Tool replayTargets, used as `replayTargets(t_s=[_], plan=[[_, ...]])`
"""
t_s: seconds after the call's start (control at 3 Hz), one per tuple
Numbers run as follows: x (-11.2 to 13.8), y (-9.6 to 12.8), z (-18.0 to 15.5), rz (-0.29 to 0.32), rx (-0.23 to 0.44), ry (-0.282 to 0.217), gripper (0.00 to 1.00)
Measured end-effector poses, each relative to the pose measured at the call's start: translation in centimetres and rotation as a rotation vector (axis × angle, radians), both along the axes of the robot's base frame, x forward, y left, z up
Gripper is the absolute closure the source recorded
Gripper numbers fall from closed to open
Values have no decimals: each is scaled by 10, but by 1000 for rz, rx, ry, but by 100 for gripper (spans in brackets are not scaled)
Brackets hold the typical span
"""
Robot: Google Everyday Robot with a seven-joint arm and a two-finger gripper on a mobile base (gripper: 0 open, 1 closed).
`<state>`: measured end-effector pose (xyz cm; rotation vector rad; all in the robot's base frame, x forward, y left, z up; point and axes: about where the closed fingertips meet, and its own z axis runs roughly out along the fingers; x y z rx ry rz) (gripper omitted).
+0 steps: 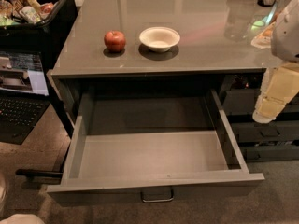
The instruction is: Close top drawer
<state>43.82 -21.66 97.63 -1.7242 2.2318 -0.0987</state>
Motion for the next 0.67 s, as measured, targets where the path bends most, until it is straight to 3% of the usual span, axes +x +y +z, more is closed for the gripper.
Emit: replayTargets(t_s=[0.33,0.67], plan=[[0,0,1,-9,3,-9,0],[-8,1,-14,-70,22,-36,0]])
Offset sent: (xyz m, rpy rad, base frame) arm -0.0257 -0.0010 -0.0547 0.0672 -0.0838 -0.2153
